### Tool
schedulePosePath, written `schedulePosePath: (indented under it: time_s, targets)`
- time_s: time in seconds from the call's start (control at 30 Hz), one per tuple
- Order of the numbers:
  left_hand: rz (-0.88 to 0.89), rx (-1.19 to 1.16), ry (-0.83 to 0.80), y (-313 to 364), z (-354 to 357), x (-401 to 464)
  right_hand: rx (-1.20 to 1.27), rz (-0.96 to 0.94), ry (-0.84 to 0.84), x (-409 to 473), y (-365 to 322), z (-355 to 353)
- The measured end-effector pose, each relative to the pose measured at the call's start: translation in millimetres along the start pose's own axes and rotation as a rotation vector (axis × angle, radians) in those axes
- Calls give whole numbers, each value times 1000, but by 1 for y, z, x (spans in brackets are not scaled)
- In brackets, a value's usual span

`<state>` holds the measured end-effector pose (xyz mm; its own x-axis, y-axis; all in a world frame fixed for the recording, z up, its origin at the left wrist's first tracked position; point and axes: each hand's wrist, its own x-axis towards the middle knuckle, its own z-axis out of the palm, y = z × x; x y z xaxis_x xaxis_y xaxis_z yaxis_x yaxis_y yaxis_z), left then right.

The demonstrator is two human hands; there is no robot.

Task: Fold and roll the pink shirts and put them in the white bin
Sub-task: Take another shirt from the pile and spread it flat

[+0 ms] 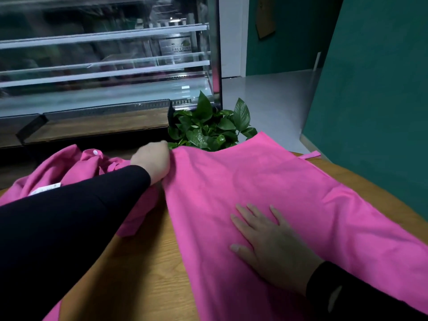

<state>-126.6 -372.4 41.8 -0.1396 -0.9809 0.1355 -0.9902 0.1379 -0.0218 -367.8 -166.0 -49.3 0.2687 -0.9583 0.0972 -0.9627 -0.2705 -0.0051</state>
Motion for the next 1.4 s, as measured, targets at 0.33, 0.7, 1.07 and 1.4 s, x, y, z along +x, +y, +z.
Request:
schedulePosePath:
  time_s: [0.33,0.7,1.07,1.4]
  targets:
    - [422,-267,67,56,17,-102,129,50,-45,35,-23,-1]
    - [325,-139,-204,26,69,-117,252,3,-126,32,-2,-22]
    - [324,-302,-108,21,47,-209,391,474,24,-104,91,-44]
    - [109,-293,-177,7,46,-244,395,401,15,-146,80,-63]
